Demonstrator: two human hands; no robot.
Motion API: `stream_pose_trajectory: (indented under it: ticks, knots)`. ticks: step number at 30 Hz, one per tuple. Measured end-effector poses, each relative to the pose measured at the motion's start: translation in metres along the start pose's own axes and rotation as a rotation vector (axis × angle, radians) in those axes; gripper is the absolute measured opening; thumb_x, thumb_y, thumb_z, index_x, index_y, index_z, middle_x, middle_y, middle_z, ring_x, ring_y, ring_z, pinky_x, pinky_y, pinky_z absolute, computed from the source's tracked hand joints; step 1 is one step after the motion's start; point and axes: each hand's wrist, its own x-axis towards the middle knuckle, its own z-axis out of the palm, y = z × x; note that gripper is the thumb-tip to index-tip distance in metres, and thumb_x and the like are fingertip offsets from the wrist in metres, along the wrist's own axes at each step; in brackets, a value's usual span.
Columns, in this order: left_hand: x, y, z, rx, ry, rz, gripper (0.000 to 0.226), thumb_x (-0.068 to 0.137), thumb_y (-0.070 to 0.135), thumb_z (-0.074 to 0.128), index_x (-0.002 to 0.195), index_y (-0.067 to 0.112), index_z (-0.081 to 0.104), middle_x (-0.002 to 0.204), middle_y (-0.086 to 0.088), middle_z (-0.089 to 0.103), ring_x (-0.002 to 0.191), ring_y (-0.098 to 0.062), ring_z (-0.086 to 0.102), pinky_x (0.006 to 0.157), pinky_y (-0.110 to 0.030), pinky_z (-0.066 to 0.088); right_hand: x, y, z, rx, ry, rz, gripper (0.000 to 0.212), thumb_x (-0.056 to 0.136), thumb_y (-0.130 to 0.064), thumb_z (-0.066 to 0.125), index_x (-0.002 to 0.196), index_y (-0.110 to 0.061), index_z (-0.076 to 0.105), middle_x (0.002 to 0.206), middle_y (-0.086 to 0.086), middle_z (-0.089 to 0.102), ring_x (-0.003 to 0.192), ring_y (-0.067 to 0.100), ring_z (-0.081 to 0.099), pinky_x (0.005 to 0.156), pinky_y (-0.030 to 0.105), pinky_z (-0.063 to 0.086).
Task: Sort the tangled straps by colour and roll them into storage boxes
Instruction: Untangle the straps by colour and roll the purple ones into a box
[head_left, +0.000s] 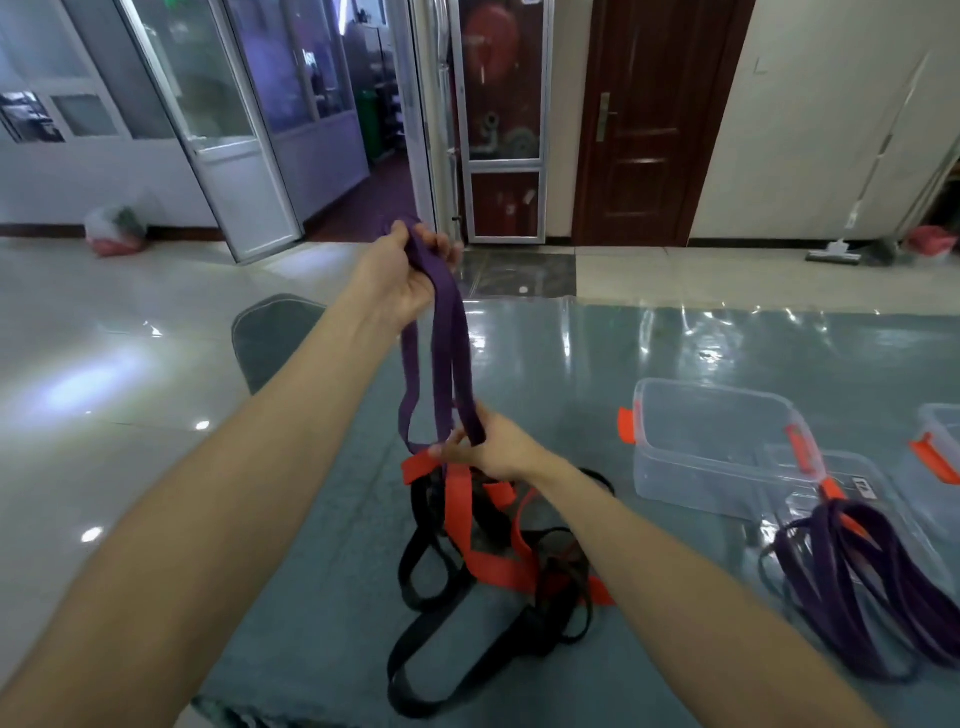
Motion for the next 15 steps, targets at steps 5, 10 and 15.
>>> stream_pose_trajectory:
  ticks: [5,10,15]
  knots:
    - [0.004,0.016,-0.022,-0.121,0.018,-0.012,0.046,0.120,0.029,0.035,0.086,0.006,0.054,0.072,-0.005,0.053,0.068,-0.020,0.056,0.117,-0.049,0.047,0.016,0.008,-0.009,-0.035,0.149,0.017,0.013,0.103,-0.023,0.073,0.093,-0.016,0.071,0.082,-0.008,0.064,0.070,-0.003,0.058,0.077,0.020,0.047]
    - [0.003,0.024,-0.017,-0.278,-0.046,-0.005,0.038,0.120,0.025,0.034,0.095,0.004,0.053,0.073,-0.007,0.054,0.071,-0.022,0.058,0.122,-0.059,0.040,0.023,0.000,0.002,0.087,0.149,-0.003,0.056,0.093,-0.033,0.085,0.135,-0.015,0.052,0.122,-0.006,0.066,0.109,-0.002,0.064,0.086,0.012,0.051]
    - [-0.004,0.025,-0.025,-0.166,-0.082,-0.007,0.041,0.121,0.027,0.031,0.095,0.005,0.053,0.071,-0.006,0.056,0.075,-0.023,0.062,0.124,-0.056,0.037,0.026,0.011,0.028,-0.035,0.148,-0.012,0.018,0.107,-0.013,0.066,0.112,0.004,0.065,0.097,0.016,0.074,0.090,0.024,0.070,0.099,0.053,0.056]
